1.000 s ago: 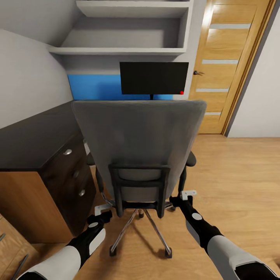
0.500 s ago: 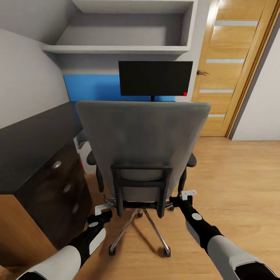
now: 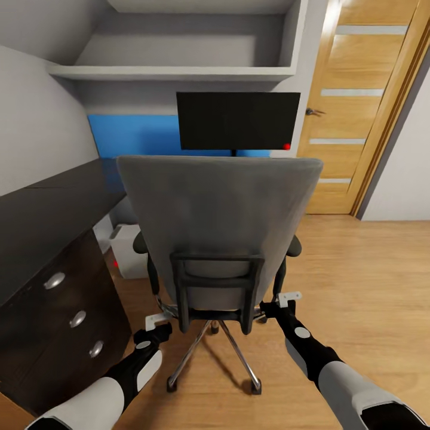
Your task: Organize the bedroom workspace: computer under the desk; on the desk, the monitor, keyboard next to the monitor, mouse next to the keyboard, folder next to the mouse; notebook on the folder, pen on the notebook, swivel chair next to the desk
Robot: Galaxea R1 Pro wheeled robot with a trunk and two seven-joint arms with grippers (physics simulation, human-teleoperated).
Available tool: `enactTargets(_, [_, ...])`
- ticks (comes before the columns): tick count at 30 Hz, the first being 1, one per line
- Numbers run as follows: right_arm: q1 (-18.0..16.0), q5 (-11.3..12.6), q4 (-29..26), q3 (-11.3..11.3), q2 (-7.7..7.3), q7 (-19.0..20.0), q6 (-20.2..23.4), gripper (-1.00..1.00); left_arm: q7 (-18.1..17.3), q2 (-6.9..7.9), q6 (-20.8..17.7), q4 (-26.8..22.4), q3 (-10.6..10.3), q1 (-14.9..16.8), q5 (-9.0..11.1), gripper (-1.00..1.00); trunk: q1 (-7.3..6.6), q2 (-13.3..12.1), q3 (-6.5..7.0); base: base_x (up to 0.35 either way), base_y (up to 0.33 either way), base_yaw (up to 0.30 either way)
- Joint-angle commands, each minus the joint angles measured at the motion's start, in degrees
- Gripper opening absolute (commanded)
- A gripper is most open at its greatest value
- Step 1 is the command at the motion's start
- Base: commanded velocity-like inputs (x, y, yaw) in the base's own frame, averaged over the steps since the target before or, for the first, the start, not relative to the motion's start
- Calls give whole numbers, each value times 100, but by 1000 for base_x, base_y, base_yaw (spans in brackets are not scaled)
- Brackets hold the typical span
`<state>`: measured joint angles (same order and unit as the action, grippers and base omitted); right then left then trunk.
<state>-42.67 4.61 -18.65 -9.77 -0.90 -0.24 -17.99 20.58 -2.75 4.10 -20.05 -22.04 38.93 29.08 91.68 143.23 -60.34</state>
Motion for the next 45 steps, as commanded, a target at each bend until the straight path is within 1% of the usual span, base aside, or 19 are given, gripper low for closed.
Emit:
enactTargets(1, [-4, 48, 2, -34, -5, -1, -20, 100, 8, 0, 27, -8, -63, 9, 28, 100, 1, 2, -4, 302, -186, 0])
enactTargets(20, [-4, 35, 2, -34, -6, 6, -21, 100, 8, 5, 20, -7, -57, 9, 34, 100, 1, 2, -4, 277, -215, -14])
enactTargets(37, [-4, 31, 2, -34, -6, 5, -21, 100, 17, 12, 6, -8, -55, 9, 36, 100, 1, 2, -4, 314, -121, 0])
enactTargets(45, [-4, 31, 2, -34, -6, 6, -21, 100, 17, 17, 3, -8, -48, 9, 36, 100, 1, 2, -4, 306, -19, 0])
